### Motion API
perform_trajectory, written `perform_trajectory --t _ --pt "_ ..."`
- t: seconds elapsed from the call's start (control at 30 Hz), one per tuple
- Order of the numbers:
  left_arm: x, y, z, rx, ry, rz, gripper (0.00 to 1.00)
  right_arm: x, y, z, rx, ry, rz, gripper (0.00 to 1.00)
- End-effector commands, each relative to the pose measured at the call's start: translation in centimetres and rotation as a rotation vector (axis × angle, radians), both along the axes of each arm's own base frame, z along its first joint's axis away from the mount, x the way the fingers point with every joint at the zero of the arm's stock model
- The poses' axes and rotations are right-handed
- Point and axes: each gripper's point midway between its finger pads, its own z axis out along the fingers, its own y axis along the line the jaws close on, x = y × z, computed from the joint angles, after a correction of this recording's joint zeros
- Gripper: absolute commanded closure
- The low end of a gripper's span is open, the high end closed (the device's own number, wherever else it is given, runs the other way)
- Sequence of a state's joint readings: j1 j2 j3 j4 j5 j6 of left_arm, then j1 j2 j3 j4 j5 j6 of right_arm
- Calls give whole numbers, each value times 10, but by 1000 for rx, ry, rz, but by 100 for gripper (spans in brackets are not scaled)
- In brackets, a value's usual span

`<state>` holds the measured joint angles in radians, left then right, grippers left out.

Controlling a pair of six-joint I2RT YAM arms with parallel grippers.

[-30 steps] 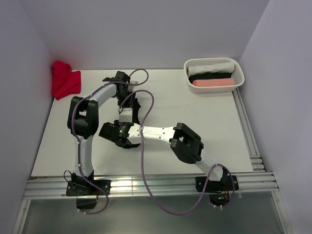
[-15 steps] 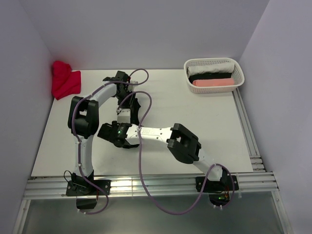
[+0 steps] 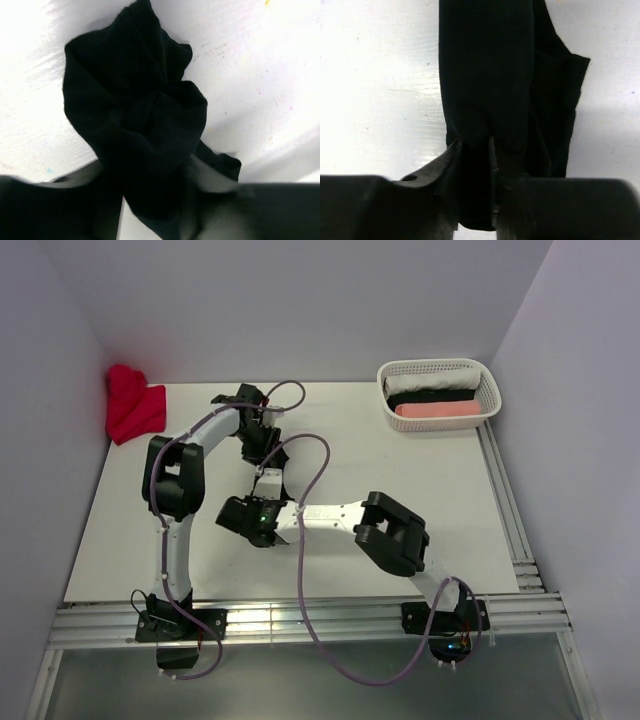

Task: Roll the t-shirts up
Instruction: Roll the tshirt

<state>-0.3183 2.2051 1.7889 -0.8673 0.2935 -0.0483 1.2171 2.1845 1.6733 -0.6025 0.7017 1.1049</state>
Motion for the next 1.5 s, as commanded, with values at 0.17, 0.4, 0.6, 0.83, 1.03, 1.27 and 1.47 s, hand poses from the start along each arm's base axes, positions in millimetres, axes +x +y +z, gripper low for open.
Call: perform_trajectory --t 0.17,0.4,0.6,0.83,1.03,1.27,1.47 --pt "9 -3 32 -168 -5 -85 27 -16 -9 -15 340 174 72 87" --pt "13 4 79 -357 -63 -95 23 -11 -20 -19 527 238 53 91" --pt "-13 10 77 -485 -29 -132 23 -12 -29 -26 720 288 39 92" --pt "-36 2 51 -571 52 -143 24 -15 -34 -35 858 333 24 94" --pt "-37 4 18 -529 96 -89 25 -19 -36 -42 893 357 16 95" --pt "-29 6 -19 -336 116 50 37 -20 -39 -43 887 360 7 93" --pt "-27 9 -37 -189 110 101 43 -10 -47 -32 809 298 -9 66"
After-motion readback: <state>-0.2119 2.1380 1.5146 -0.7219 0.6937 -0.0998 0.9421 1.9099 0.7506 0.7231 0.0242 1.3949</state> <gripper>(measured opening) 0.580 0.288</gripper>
